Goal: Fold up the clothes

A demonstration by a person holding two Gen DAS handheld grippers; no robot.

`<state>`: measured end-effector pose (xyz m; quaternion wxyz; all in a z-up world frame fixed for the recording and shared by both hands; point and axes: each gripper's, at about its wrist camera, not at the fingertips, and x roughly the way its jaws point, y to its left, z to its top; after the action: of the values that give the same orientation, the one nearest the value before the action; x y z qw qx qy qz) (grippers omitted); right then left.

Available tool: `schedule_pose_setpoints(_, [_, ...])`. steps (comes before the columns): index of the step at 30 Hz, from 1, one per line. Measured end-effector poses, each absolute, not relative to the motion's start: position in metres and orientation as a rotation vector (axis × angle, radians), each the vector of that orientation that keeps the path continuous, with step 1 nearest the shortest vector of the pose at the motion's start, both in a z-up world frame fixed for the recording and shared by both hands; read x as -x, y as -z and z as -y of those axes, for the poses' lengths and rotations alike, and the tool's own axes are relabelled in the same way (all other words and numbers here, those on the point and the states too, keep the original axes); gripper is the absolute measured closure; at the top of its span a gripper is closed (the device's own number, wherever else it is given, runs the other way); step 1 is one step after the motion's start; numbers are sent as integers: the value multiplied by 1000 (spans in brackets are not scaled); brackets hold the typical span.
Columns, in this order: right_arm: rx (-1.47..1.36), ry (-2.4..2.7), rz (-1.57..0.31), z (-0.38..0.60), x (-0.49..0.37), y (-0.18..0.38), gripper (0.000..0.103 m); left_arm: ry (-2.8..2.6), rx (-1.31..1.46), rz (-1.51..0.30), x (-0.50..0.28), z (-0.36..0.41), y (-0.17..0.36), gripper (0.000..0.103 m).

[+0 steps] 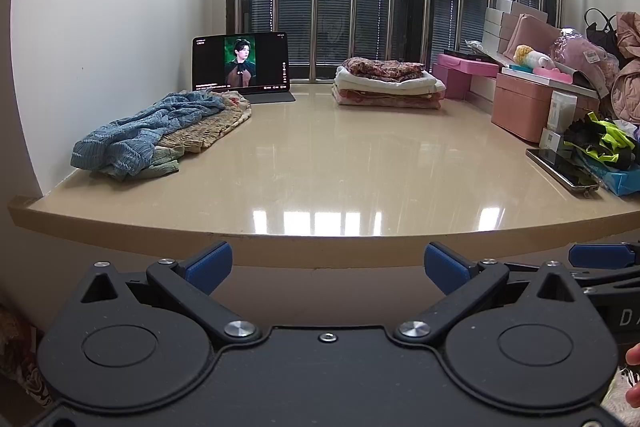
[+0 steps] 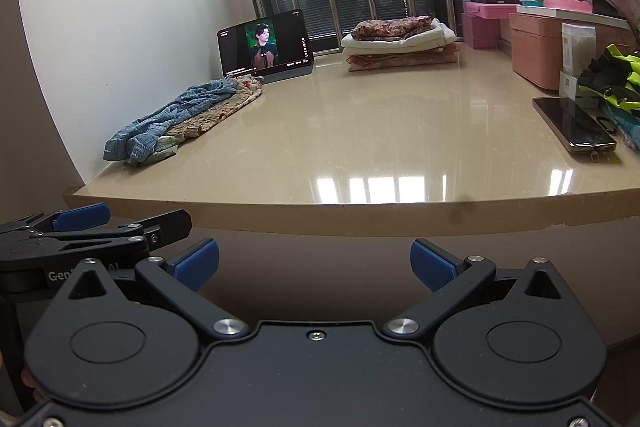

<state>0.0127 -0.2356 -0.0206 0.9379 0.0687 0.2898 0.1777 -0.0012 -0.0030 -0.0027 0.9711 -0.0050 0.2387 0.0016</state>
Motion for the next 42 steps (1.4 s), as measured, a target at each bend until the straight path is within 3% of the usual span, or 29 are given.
schedule_pose_setpoints(42, [-142, -358, -599, 231, -13, 22, 0, -3, 8, -489, 2, 3, 3, 0])
